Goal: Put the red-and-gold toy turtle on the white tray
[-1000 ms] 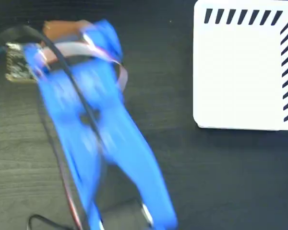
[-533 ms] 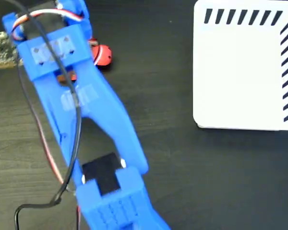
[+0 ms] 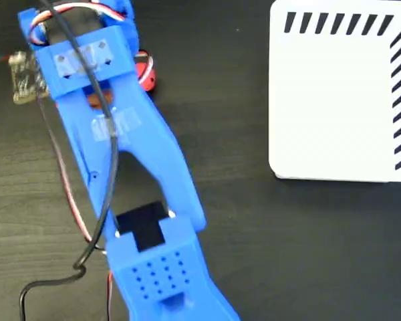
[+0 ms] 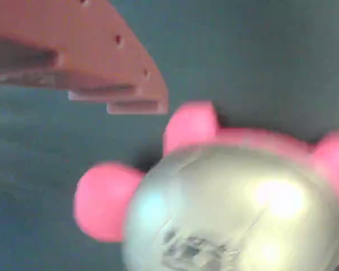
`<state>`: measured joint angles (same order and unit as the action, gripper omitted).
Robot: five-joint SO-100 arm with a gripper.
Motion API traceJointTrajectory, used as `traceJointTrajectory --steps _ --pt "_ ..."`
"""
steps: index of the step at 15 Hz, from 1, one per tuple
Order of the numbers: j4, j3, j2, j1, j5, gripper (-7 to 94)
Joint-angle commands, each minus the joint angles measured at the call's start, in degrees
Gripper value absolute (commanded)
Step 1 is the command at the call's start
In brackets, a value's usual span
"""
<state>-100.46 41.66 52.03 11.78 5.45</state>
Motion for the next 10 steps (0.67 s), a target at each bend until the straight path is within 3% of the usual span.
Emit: traceJointTrajectory --steps 1,3,10 --pt "-1.49 -2.9 2.46 0.0 -0.88 54" --pt "-1.49 -3.16 1.58 -0.26 -0.88 59" --pt "-0.18 -6.94 -7.12 1.32 2.72 59"
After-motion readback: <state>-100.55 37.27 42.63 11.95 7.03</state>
